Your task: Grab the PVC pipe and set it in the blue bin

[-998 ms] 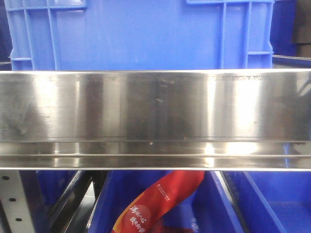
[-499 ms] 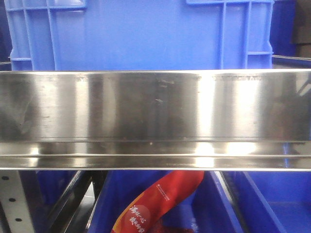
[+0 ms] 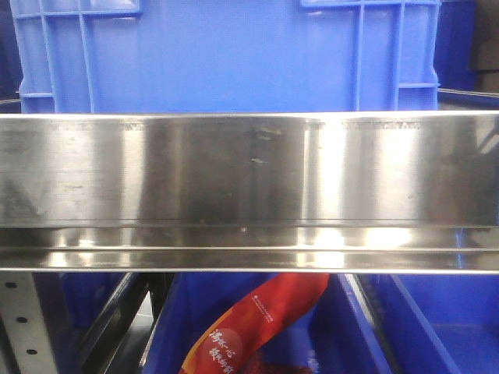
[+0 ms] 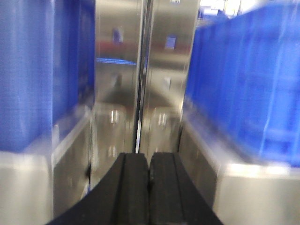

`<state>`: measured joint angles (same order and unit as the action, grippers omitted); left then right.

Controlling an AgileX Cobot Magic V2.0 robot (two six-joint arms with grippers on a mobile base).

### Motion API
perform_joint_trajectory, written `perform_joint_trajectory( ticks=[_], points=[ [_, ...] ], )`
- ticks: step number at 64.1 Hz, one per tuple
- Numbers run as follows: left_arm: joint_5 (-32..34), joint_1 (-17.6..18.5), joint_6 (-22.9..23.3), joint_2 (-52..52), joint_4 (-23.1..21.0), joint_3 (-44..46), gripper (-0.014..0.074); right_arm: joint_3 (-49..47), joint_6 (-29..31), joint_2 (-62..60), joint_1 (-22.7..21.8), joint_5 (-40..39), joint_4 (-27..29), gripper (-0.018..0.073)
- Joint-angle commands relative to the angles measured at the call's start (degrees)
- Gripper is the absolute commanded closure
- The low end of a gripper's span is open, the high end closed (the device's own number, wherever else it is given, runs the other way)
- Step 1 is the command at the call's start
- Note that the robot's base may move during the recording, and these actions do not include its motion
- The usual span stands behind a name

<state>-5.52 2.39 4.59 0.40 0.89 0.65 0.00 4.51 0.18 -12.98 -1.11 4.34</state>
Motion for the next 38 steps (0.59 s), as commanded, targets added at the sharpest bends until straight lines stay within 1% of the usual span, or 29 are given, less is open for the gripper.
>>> perform_joint_trajectory(
  ticks=[1,5,38],
  points=[
    [4.61,-0.19,-1.46,-0.40,-0.89,-0.65,0.0707,0.00,-0.04,-0.18,-0.24,-0.68,-0.40,0.0727],
    [4.79,-0.19,-3.12,-0.40,-0.89,-0.65,0.0707,0.00,-0.04,-0.18,-0.24,-0.68,-0.40,0.0727],
    [5.52,-0.19,-3.53,-0.40,-0.89,-0.65,0.0707,0.00,-0.04,-0.18,-0.24,-0.68,-0.40,0.0727]
  ],
)
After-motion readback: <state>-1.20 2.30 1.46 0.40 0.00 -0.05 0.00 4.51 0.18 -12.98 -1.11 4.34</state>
